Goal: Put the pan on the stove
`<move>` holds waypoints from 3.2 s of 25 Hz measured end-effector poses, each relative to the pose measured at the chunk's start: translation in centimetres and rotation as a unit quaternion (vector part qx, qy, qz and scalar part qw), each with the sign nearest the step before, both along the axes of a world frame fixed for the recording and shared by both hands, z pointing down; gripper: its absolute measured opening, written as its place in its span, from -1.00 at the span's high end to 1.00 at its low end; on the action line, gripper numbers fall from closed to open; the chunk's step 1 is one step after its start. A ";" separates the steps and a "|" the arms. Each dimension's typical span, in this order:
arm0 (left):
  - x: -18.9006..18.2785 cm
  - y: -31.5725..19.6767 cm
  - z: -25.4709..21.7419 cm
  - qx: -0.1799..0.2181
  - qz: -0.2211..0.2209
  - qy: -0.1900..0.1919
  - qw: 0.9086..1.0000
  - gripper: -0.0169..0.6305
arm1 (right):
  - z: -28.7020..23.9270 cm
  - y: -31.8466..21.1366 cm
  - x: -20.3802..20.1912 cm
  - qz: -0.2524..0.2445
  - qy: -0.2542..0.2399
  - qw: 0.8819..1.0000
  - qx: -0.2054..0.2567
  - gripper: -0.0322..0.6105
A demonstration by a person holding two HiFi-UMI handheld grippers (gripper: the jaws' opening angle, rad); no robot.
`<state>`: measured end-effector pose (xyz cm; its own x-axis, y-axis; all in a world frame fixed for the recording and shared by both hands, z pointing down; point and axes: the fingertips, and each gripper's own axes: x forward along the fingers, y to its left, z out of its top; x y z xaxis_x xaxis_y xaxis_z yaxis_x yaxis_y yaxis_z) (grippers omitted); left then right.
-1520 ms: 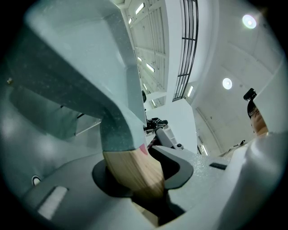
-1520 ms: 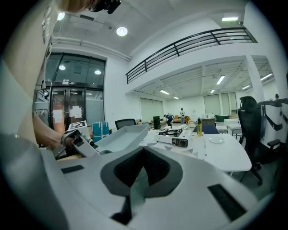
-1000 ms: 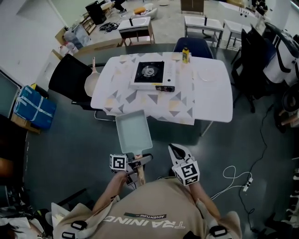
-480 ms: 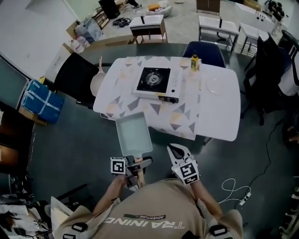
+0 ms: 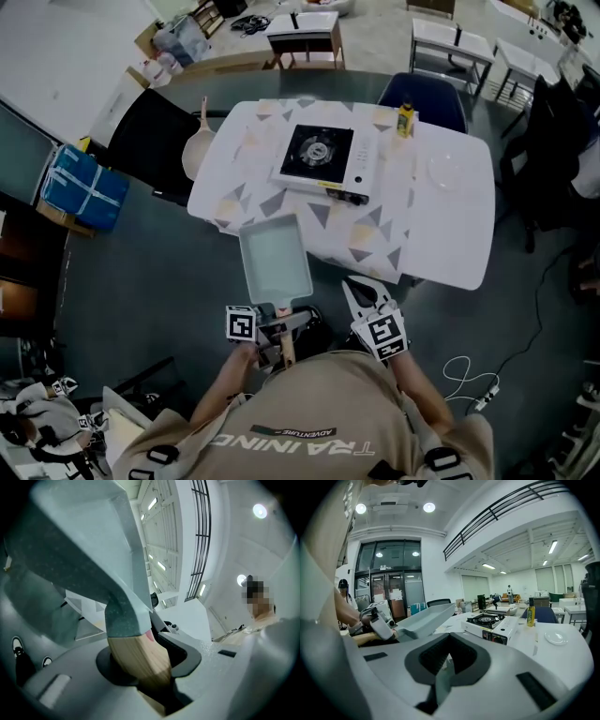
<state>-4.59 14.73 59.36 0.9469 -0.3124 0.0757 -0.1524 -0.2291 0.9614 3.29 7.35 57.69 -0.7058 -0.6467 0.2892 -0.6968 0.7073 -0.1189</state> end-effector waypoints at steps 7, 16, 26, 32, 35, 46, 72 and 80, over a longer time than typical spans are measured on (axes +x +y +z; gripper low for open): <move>-3.4 -6.1 -1.0 0.017 0.026 -0.003 1.000 0.56 | -1.9 -4.3 -2.7 0.055 -0.012 0.998 -0.002 0.89; -7.1 -11.9 -1.0 0.034 0.071 0.007 0.997 0.56 | -2.6 -8.5 -5.8 0.104 0.009 0.995 0.011 0.89; -7.9 -13.9 -0.3 0.028 0.105 0.019 0.994 0.55 | -0.6 -9.8 -7.8 0.126 0.025 0.992 -0.019 0.89; -7.3 -16.3 0.4 0.026 0.111 0.022 0.993 0.55 | 0.4 -13.0 -7.3 0.118 0.030 0.992 -0.026 0.89; -6.9 -18.3 0.5 0.025 0.110 0.011 0.993 0.55 | 0.5 -15.8 -6.8 0.110 0.019 0.993 -0.025 0.89; -4.6 -26.1 -0.1 0.022 0.095 -0.017 0.995 0.55 | 0.1 -24.1 -5.0 0.075 -0.014 0.997 -0.008 0.89; 0.0 -34.6 3.5 -0.025 0.217 -0.009 0.976 0.55 | 1.9 -28.5 0.1 0.184 0.010 0.982 -0.048 0.89; 0.8 -35.4 6.1 -0.029 0.245 -0.023 0.969 0.55 | 2.4 -28.8 0.9 0.200 0.019 0.978 -0.060 0.89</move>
<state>-3.83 -20.64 65.41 0.9757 0.1798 0.1254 -0.0823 -0.2298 0.9698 4.19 -21.41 60.04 -0.3913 -0.8287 0.4002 -0.9201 0.3603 -0.1535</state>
